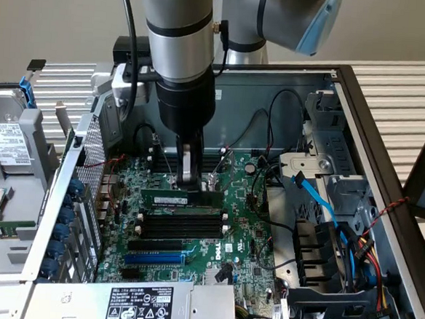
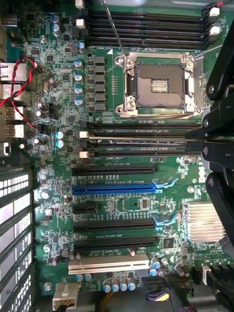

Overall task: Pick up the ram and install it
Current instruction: 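Insert the ram into the slot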

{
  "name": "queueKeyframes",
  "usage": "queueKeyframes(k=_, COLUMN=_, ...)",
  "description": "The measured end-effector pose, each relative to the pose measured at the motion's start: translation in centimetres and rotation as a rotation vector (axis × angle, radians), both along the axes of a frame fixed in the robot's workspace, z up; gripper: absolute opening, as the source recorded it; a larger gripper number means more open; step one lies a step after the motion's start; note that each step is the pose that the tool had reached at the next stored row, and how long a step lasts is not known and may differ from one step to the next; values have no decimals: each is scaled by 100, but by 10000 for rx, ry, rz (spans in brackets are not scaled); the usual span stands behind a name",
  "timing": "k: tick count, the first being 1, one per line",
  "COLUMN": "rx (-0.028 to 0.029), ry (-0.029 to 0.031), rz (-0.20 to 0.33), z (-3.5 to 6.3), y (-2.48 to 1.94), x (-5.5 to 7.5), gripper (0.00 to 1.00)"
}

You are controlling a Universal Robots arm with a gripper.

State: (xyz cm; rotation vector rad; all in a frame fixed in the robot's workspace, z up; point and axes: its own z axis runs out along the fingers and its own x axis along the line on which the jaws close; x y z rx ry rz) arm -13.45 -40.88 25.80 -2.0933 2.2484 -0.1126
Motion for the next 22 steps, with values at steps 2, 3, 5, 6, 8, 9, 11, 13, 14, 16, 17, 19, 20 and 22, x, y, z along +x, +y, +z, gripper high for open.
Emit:
queueKeyframes(k=2, rx=-6, ry=-41, rz=-3, z=-29, y=0, x=0, gripper=13)
queueKeyframes(k=3, rx=-7, ry=-41, rz=-3, z=-47, y=-1, x=-1, gripper=13)
queueKeyframes(k=5, rx=-7, ry=-43, rz=-10, z=-83, y=-1, x=-2, gripper=13)
queueKeyframes(k=6, rx=-7, ry=-43, rz=-12, z=-101, y=-1, x=-2, gripper=13)
queueKeyframes(k=8, rx=-8, ry=-43, rz=-18, z=-136, y=-1, x=-4, gripper=13)
queueKeyframes(k=9, rx=-7, ry=-45, rz=-22, z=-155, y=-1, x=-7, gripper=13)
queueKeyframes(k=11, rx=-19, ry=-43, rz=-21, z=-165, y=-1, x=-7, gripper=13)
queueKeyframes(k=13, rx=-21, ry=-43, rz=-20, z=-165, y=-1, x=-7, gripper=13)
queueKeyframes(k=14, rx=-21, ry=-44, rz=-21, z=-165, y=-1, x=-7, gripper=13)
queueKeyframes(k=16, rx=-19, ry=-46, rz=-22, z=-168, y=-1, x=-10, gripper=13)
queueKeyframes(k=17, rx=-17, ry=-47, rz=-22, z=-170, y=-2, x=-12, gripper=13)
queueKeyframes(k=19, rx=-19, ry=-45, rz=-21, z=-173, y=-11, x=-22, gripper=13)
queueKeyframes(k=20, rx=-18, ry=-45, rz=-21, z=-174, y=-15, x=-25, gripper=13)
queueKeyframes(k=22, rx=-19, ry=-45, rz=-15, z=-177, y=-34, x=-28, gripper=13)
